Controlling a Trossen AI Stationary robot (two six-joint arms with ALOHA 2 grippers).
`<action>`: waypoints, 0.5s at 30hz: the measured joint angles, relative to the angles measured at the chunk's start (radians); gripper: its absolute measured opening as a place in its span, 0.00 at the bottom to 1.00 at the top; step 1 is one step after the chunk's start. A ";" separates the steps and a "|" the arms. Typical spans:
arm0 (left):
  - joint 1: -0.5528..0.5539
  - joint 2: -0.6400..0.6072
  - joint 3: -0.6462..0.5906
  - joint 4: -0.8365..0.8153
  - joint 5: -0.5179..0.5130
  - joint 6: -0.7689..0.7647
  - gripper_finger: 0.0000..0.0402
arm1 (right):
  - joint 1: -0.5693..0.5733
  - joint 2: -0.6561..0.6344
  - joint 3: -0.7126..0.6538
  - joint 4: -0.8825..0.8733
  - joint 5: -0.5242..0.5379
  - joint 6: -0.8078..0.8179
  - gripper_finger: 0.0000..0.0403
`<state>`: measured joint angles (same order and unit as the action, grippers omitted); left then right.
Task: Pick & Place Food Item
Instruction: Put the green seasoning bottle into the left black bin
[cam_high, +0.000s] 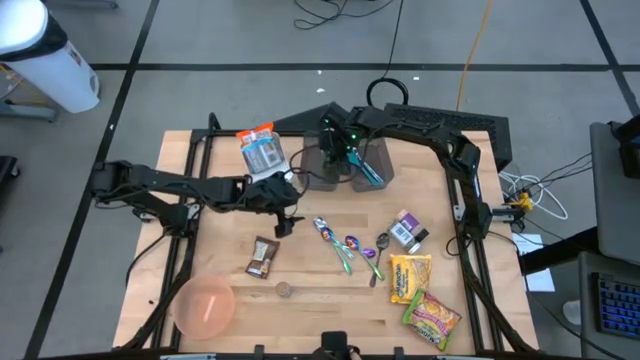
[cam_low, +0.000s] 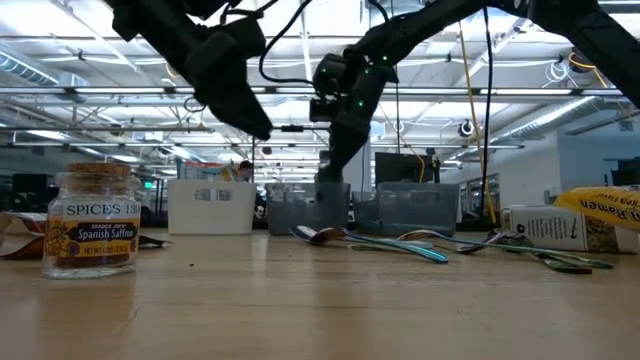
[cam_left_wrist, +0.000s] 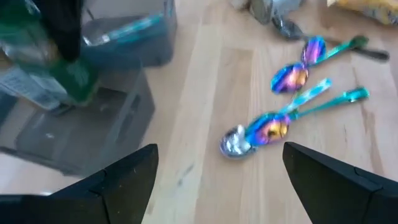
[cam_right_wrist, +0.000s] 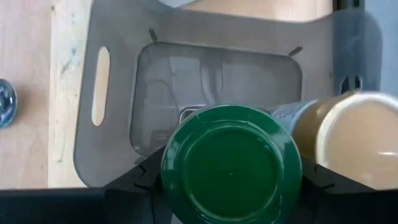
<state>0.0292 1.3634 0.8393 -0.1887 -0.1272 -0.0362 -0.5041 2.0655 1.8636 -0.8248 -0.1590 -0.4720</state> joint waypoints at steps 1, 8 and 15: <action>0.000 0.009 -0.001 0.003 0.000 -0.001 0.87 | 0.000 0.000 -0.010 0.003 0.003 0.000 0.47; -0.003 0.057 0.001 0.033 0.000 -0.004 0.87 | 0.000 0.000 -0.053 0.047 0.032 0.018 0.47; -0.006 0.076 -0.001 0.046 0.055 -0.026 0.87 | -0.002 0.000 -0.073 0.071 0.034 0.017 0.47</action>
<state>0.0235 1.4389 0.8387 -0.1426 -0.0719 -0.0620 -0.5062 2.0651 1.7909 -0.7537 -0.1246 -0.4545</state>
